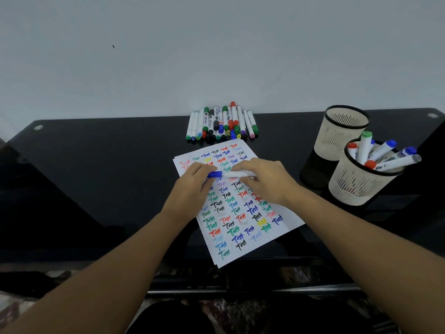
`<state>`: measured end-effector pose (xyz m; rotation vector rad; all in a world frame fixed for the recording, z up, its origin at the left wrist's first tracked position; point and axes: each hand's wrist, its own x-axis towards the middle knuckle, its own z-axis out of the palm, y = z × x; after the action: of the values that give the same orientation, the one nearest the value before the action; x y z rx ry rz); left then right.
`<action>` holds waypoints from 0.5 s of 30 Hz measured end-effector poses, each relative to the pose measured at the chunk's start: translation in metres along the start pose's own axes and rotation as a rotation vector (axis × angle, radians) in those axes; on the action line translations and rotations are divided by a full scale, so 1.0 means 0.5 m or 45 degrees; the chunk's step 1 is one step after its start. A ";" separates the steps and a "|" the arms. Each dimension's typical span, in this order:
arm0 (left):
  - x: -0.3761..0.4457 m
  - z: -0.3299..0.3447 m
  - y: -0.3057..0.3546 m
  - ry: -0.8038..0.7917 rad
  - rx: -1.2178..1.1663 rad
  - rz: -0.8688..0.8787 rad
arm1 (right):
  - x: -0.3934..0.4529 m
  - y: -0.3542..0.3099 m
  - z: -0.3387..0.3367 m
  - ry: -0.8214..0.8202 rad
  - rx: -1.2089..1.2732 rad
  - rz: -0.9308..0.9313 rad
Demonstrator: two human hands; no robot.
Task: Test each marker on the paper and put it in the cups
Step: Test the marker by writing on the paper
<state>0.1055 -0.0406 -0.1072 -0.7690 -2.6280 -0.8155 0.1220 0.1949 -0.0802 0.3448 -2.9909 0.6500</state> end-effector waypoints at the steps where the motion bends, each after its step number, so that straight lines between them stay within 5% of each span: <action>1: 0.000 -0.001 0.002 0.000 -0.008 -0.004 | 0.000 0.002 0.001 0.016 0.012 -0.005; 15: -0.006 -0.007 0.019 -0.052 -0.134 -0.147 | 0.007 -0.029 -0.008 -0.031 -0.346 -0.208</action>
<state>0.1140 -0.0372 -0.1014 -0.6720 -2.7051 -0.9863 0.1220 0.1830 -0.0704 0.5714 -2.9772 0.2220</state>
